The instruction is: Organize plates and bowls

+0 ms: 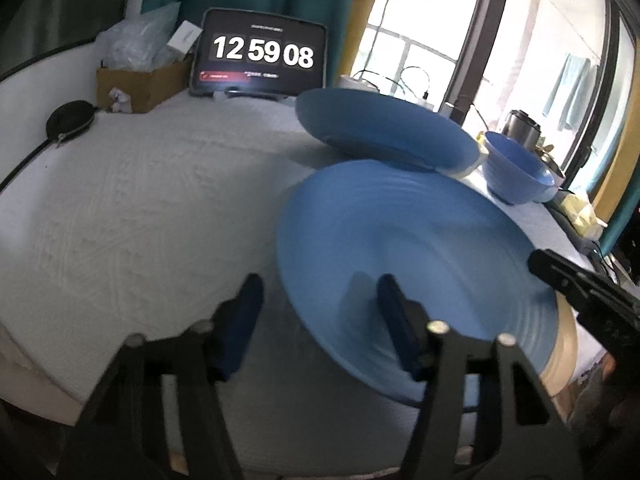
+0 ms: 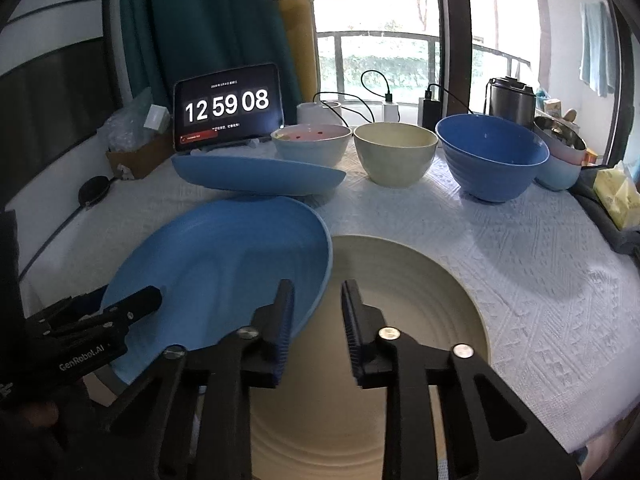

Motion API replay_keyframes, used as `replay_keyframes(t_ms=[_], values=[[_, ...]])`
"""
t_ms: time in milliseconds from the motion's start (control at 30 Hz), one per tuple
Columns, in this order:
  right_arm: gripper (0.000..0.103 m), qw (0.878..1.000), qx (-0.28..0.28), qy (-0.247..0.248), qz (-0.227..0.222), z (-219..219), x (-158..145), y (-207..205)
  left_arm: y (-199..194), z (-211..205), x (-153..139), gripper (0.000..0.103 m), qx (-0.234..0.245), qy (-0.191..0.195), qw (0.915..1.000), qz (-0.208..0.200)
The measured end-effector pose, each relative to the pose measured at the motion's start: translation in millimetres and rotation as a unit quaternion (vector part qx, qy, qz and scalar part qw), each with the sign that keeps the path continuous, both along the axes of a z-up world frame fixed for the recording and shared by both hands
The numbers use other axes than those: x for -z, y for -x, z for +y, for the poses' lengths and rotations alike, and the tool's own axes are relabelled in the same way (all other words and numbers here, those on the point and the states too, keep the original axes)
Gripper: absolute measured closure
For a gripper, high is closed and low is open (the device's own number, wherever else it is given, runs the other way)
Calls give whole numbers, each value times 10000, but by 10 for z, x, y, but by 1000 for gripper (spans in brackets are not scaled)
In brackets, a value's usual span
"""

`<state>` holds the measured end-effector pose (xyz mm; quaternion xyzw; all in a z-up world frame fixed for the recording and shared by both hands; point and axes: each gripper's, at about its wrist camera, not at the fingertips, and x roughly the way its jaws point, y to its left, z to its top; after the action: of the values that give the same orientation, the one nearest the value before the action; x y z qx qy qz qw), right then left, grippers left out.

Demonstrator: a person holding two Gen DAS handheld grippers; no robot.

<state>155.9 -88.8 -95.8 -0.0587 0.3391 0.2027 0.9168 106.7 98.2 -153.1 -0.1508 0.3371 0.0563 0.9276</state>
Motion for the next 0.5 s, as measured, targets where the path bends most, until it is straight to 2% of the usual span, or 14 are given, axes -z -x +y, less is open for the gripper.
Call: replay_keyframes(t_ms=[67, 233, 500], values=[[82, 10000, -47, -28, 9, 0, 7, 9, -1, -23, -6, 57, 59, 3, 10000, 9], [84, 9999, -79, -45, -51, -10, -24, 42, 5, -12, -23, 63, 55, 61, 10000, 22], [85, 10000, -24, -87, -13, -74, -52, 66, 53, -66, -91, 63, 178, 76, 9998, -32]])
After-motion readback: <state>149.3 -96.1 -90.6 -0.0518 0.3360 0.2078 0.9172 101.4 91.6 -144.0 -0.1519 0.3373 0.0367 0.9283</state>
